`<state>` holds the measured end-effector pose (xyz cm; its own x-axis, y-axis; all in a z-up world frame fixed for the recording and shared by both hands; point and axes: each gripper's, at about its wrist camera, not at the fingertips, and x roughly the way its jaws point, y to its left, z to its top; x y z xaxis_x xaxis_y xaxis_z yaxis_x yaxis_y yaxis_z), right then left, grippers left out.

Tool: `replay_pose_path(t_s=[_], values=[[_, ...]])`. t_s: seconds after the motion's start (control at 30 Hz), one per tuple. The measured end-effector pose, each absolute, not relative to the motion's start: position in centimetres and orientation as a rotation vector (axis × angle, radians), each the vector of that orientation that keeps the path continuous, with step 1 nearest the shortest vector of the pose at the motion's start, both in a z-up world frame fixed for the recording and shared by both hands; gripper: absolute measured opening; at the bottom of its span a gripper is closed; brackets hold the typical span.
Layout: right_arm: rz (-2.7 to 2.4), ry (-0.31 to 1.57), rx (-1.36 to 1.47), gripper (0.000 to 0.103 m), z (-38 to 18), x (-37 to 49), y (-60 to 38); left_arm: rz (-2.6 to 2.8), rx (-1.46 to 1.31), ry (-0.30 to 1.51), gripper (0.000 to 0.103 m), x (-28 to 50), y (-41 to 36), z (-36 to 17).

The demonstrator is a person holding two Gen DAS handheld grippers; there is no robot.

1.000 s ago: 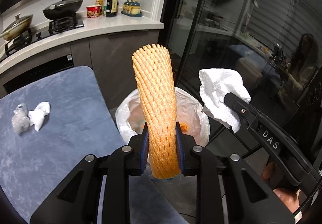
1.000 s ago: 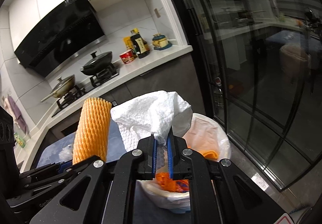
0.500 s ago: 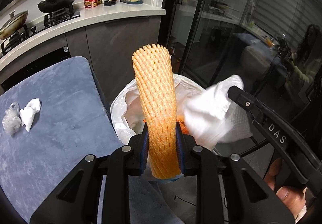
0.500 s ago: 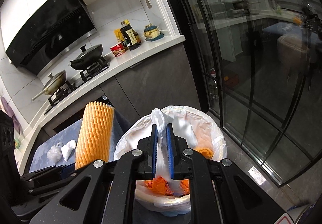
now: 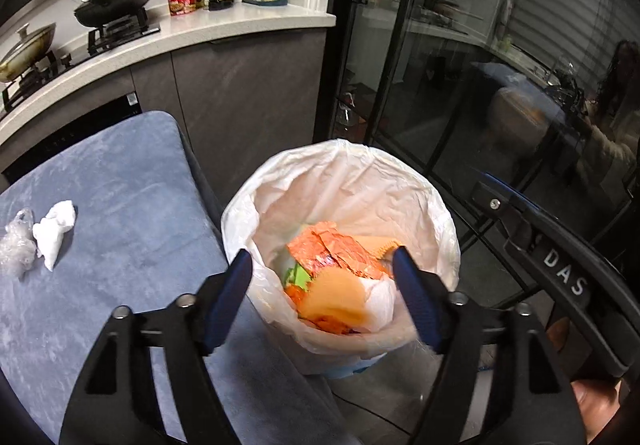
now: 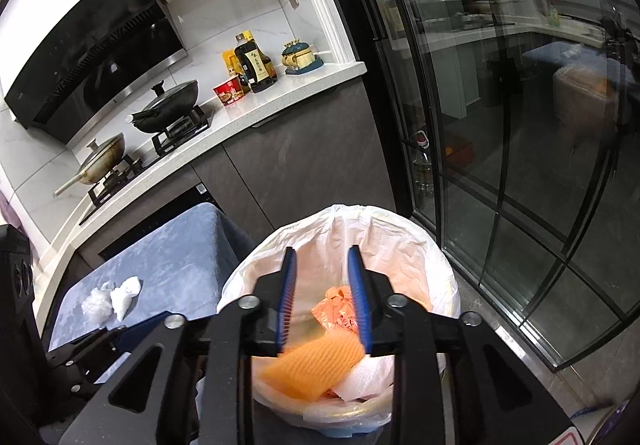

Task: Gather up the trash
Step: 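Move both open grippers back over the table toward the remaining plastic bag and tissue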

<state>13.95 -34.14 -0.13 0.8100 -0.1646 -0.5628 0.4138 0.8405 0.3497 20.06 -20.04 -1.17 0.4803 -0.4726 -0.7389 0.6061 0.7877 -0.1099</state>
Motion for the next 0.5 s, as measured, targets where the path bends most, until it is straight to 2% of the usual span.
replay_pose_path(t_s=[0.13, 0.27, 0.5], values=[[-0.321, 0.539, 0.477, 0.034, 0.1, 13.8, -33.9, -0.646, 0.163, 0.845, 0.074, 20.4, -19.6, -0.8], [-0.319, 0.531, 0.472, 0.039, 0.6, 13.7, -33.4, -0.619, 0.131, 0.843, 0.082, 20.8, -18.6, -0.4], [-0.299, 0.509, 0.449, 0.043, 2.1, 13.7, -31.8, -0.599, 0.089, 0.830, 0.083, 21.2, -16.4, 0.7]])
